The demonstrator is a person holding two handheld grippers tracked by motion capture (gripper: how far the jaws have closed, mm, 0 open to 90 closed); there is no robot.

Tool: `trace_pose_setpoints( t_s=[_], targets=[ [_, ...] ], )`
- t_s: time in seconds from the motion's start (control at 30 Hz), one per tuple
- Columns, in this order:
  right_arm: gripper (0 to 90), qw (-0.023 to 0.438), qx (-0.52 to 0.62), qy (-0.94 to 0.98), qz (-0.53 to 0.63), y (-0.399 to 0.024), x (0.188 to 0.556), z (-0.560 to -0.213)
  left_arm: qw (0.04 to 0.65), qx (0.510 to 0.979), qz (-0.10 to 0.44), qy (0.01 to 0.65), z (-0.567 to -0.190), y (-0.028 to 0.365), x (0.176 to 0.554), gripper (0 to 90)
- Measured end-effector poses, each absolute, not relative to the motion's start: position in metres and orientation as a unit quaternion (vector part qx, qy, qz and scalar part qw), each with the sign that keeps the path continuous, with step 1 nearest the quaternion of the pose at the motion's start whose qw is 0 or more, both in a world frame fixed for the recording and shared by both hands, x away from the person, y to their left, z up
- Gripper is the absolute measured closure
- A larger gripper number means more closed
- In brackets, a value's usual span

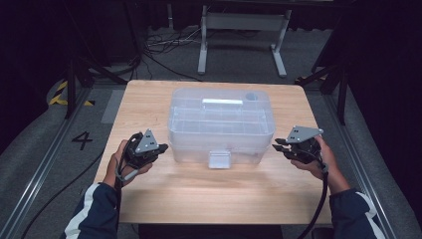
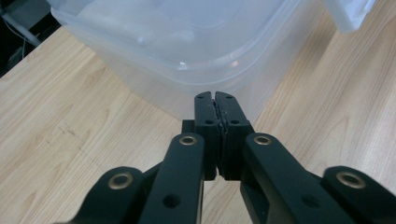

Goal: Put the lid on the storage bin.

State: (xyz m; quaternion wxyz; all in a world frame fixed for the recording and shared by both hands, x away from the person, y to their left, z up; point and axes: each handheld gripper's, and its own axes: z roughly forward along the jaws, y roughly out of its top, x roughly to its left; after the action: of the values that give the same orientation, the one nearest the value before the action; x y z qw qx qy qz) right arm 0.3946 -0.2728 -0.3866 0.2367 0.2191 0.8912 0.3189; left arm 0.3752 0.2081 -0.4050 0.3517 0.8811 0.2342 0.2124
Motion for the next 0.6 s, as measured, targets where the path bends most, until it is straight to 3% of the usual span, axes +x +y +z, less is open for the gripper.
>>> trace_pose_setpoints(
  t_s=[0.6],
  targets=[
    [68.7, 0.243, 0.220, 0.895, 0.302, -0.281, 0.384, -0.391, 0.331, 0.887, 0.215, 0.240, -0.414, 0.222, 0.364, 76.9]
  ],
)
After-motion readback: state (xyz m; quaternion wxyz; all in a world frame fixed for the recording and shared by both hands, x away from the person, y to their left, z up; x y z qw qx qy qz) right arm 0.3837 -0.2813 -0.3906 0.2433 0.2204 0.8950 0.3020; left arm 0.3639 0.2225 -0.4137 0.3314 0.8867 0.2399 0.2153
